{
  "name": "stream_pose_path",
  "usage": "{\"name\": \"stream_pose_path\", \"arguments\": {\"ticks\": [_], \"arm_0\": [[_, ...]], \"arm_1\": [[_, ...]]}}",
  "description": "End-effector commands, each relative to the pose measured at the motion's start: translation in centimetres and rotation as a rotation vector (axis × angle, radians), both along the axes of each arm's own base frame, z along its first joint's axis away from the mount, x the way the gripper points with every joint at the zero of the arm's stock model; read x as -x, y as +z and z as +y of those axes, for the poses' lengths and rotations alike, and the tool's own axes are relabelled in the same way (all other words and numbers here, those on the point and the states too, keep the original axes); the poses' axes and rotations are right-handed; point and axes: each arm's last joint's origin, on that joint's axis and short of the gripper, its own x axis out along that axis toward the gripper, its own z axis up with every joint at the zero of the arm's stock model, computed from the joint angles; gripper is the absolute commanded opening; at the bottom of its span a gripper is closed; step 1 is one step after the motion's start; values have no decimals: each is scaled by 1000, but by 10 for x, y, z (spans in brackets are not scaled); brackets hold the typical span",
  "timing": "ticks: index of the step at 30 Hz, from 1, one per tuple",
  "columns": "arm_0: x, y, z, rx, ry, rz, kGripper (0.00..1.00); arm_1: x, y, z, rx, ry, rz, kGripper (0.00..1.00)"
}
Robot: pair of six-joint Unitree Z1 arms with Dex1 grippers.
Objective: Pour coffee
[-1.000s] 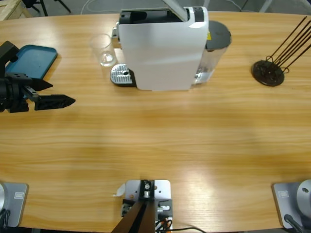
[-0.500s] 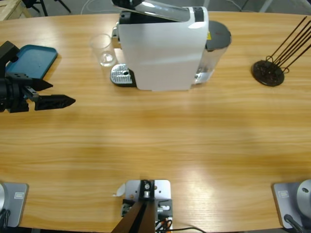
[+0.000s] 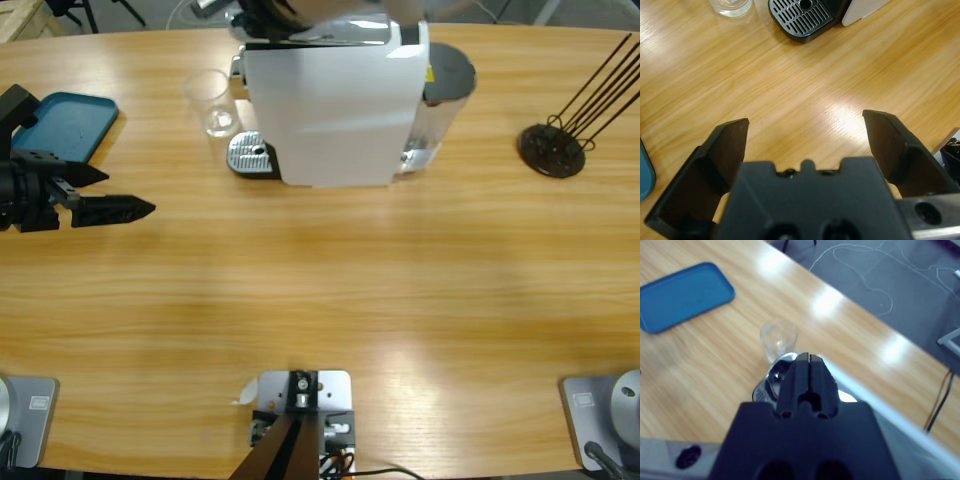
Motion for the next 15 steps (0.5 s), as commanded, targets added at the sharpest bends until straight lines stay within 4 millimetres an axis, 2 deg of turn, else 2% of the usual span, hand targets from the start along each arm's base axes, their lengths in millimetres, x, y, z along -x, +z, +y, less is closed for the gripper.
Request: {"name": "stream_pose_path", "arguments": {"ticks": [1, 3, 6, 7, 8, 9, 10, 11, 13, 15], "arm_0": [[2, -14, 0, -32, -9, 46, 996], [3, -12, 1, -27, -5, 38, 996], [3, -5, 5, -26, 42, -32, 996], [0, -3, 5, -34, 68, -71, 996], [-3, -3, 4, -40, 81, -103, 996], [-9, -4, 1, -48, 91, -133, 996], [-16, -7, -3, -60, 105, -156, 996], [-24, -10, -9, -66, 118, -173, 996], [-40, -21, -22, -60, 125, -171, 996], [-52, -33, -33, -46, 127, -159, 996]], "arm_1": [[15, -104, 5, 208, 42, 181, 0], [17, -92, 2, 200, 35, 152, 0], [25, -48, -14, 158, 44, 91, 0], [29, -26, -23, 124, 59, 82, 331], [32, -11, -31, 92, 81, 87, 741], [34, 3, -40, 71, 94, 90, 855], [37, 15, -48, 56, 97, 87, 942], [41, 24, -56, 47, 99, 88, 976], [49, 36, -70, 53, 98, 92, 996], [57, 39, -82, 75, 98, 105, 999]]}}
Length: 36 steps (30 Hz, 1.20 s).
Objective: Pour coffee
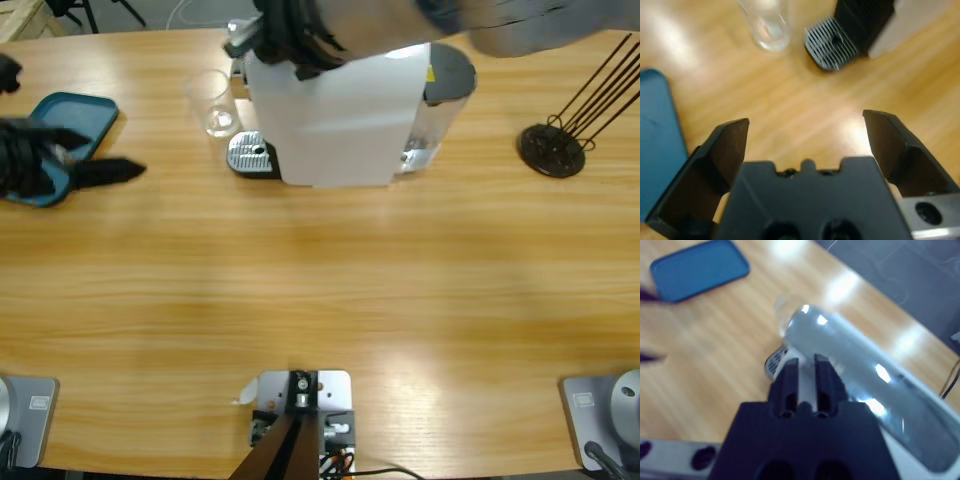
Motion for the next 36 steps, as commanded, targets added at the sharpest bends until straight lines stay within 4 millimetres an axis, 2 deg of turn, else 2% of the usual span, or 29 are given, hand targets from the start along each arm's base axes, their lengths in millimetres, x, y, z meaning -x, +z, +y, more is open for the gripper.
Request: {"name": "stream_pose_path", "arguments": {"ticks": [1, 6, 11, 28, 36], "arm_0": [[-44, -46, -35, -33, 39, 2, 996], [-61, -65, -49, -29, 39, 9, 996], [-74, -75, -47, -29, 72, 5, 996], [-116, -107, -62, 46, 112, -78, 1000], [-132, -111, -72, 85, 90, -82, 1000]], "arm_1": [[30, 20, -55, 68, 22, 59, 1000], [53, 17, -88, 91, 14, 71, 999], [62, 12, -106, 110, -3, 78, 1000], [58, 5, -116, 125, -33, 94, 1000], [58, 4, -117, 127, -31, 96, 1000]]}}
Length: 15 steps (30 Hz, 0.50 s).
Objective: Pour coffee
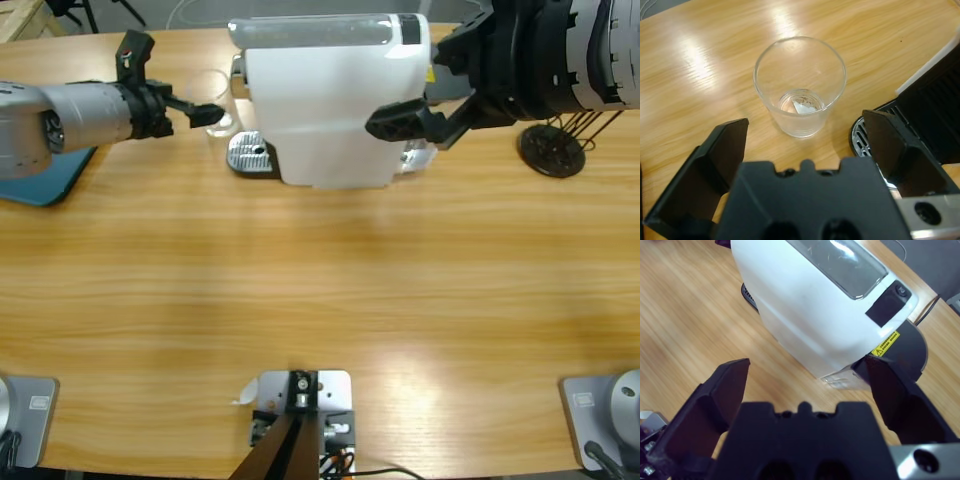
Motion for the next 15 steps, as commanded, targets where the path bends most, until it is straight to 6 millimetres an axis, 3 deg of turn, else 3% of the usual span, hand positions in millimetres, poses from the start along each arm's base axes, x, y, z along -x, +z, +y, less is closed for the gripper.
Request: {"name": "stream_pose_path", "arguments": {"ticks": [1, 15], "arm_0": [[-18, -19, -9, 16, -15, 34, 1000], [-39, -30, -9, 21, -4, 51, 1000]], "arm_1": [[3, -8, -9, 31, 5, 19, 1000], [3, -10, -11, 30, 3, 24, 1000]]}}
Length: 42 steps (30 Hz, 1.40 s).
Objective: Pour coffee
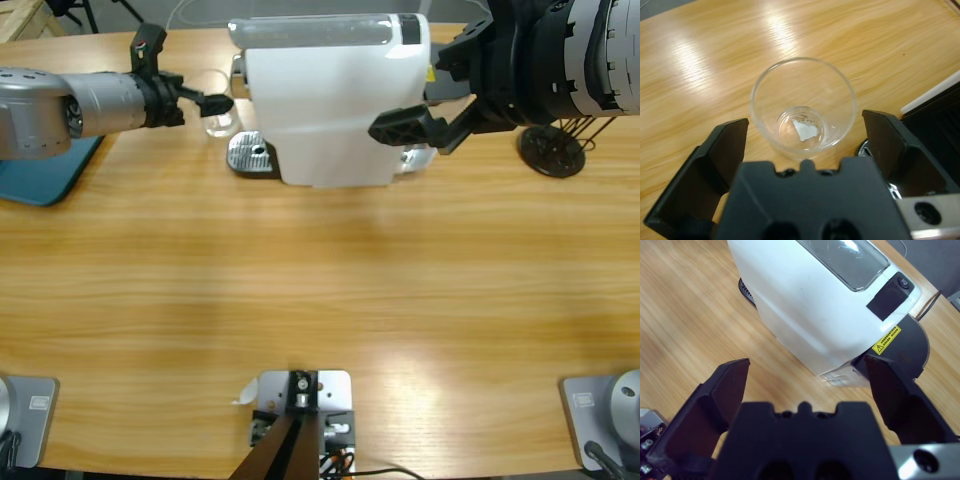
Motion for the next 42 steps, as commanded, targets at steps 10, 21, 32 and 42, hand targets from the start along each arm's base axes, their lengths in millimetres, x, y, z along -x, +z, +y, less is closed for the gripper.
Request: {"name": "stream_pose_path", "arguments": {"ticks": [10, 21, 32, 42], "arm_0": [[-23, -22, -7, 18, -14, 45, 1000], [-27, -23, -7, 22, -8, 47, 906], [-27, -24, -7, 23, -8, 51, 480], [5, 15, 24, 19, -2, -10, 485]], "arm_1": [[1, -8, -14, 18, -12, 22, 1000], [2, -8, -18, 9, -12, 27, 1000], [4, -10, -20, 4, -16, 28, 1000], [7, -6, -24, -10, -20, 18, 1000]]}}
